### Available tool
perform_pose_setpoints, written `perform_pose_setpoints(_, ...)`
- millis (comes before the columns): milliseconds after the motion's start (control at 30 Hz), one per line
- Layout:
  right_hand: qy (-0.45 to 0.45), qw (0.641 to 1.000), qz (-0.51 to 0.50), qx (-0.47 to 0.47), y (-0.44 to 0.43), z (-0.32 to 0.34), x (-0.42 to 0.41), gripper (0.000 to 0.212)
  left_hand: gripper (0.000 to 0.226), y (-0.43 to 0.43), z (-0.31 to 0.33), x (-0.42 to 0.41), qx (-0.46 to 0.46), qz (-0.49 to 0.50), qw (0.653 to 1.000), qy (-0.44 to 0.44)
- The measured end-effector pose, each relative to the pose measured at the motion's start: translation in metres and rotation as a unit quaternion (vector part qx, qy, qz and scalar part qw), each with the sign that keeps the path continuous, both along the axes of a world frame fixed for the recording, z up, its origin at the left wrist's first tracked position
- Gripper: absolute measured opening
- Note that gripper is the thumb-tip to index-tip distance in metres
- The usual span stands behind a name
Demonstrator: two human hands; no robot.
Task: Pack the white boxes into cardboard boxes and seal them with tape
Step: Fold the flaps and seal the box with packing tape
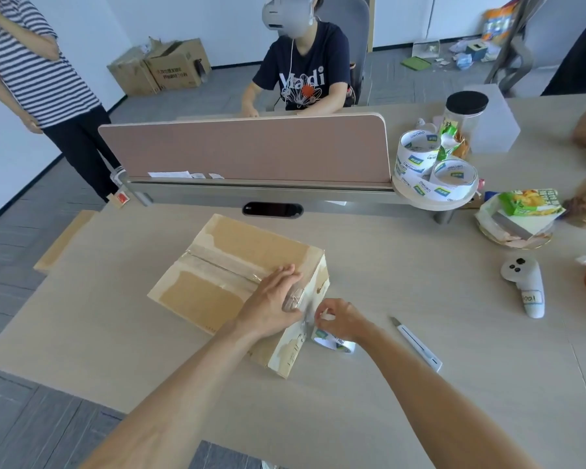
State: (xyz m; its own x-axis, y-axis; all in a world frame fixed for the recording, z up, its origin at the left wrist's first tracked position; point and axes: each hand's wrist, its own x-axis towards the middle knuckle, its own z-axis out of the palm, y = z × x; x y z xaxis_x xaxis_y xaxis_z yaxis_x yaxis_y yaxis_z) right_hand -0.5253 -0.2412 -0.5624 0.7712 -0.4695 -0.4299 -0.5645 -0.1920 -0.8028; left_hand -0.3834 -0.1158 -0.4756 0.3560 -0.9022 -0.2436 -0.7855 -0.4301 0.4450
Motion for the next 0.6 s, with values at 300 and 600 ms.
perform_pose_setpoints(300,-0.051,0.992,-0.107,0.048,-0.001,0.025,-0.055,0.007,0.077,-0.009,-0.015,-0.018,-0.009,-0.005,0.988,-0.154)
perform_pose_setpoints(600,-0.186,0.977,-0.103,-0.001,-0.019,0.11,-0.088,0.001,0.046,-0.02,0.049,-0.062,-0.099,0.17,0.939,0.282)
